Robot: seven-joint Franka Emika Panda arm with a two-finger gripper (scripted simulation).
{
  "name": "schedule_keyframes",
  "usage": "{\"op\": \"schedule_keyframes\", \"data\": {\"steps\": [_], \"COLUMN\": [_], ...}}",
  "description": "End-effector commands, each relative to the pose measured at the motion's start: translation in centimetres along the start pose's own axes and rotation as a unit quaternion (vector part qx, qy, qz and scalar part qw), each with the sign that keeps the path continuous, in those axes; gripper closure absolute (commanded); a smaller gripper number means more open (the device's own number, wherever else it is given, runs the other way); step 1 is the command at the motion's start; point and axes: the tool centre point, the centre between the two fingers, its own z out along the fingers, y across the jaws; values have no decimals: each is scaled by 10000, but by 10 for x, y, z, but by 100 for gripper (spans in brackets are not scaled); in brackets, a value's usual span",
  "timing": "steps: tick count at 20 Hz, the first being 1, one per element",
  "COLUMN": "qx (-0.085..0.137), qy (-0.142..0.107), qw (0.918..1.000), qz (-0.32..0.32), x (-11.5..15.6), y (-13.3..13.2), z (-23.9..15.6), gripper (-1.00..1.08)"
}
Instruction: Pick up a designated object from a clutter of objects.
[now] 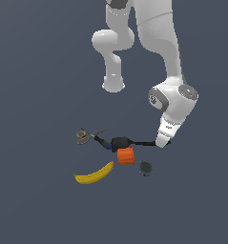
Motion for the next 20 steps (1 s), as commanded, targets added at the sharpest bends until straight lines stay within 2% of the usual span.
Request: {"op": "schedule_keyframes", "data": {"steps": [1,11,20], "qx": [3,-3,-5], "qy": [-9,-1,-4], "qw": [10000,10000,10000], "qz": [12,-4,-5], "x": [-1,-4,-17], "y": [1,0,0], "z": [1,-15,-70], "gripper": [108,108,108]}}
